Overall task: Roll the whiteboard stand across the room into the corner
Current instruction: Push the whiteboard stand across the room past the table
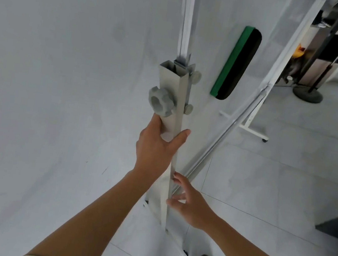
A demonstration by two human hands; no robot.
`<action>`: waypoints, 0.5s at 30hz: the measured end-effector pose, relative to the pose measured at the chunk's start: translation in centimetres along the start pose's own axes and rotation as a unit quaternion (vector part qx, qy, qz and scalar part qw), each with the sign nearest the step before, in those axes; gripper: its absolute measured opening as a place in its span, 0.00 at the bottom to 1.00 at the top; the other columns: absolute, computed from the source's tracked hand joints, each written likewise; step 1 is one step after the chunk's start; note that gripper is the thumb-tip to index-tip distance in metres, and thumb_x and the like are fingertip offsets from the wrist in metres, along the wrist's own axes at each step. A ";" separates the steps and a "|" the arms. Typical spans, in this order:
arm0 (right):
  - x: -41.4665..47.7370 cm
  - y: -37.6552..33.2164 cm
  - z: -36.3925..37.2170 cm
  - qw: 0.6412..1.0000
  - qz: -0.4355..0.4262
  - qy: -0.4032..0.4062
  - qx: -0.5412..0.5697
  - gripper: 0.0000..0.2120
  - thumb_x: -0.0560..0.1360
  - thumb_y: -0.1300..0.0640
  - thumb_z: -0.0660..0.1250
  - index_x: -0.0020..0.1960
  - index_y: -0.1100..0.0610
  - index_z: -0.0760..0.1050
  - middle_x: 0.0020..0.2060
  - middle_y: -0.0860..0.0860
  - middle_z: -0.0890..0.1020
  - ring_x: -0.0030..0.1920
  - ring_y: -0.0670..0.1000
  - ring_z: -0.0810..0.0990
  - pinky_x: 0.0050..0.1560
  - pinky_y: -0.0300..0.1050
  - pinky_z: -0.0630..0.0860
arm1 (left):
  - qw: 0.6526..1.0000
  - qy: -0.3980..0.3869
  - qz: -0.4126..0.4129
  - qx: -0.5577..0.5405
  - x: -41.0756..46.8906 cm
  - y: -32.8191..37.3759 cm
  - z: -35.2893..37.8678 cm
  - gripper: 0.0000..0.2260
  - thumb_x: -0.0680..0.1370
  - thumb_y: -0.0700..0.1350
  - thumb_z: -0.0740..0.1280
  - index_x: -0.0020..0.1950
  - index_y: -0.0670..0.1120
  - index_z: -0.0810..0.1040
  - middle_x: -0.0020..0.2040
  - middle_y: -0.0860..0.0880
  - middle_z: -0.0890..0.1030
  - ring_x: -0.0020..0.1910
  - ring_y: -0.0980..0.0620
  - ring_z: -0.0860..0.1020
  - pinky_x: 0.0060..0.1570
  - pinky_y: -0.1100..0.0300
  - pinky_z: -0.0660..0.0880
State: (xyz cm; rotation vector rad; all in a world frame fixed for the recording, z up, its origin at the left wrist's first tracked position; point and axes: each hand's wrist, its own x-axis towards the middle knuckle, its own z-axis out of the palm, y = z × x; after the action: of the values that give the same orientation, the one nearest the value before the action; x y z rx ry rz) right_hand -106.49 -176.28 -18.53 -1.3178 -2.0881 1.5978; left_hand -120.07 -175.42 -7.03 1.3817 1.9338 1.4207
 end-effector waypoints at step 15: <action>-11.5 5.7 -0.9 1.000 0.000 0.007 0.024 0.24 0.72 0.49 0.67 0.67 0.47 0.67 0.57 0.47 0.79 0.52 0.49 0.81 0.50 0.45 0.76 | 0.997 0.039 -0.059 0.031 -10.0 3.6 0.5 0.20 0.75 0.52 0.68 0.59 0.43 0.67 0.49 0.51 0.75 0.48 0.46 0.77 0.49 0.51 0.78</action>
State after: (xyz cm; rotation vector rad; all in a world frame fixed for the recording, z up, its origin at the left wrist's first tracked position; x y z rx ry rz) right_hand -96.23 -184.06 -19.09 -1.3092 -2.0275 1.6241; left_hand -113.42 -183.78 -6.47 1.2340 2.0881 1.3893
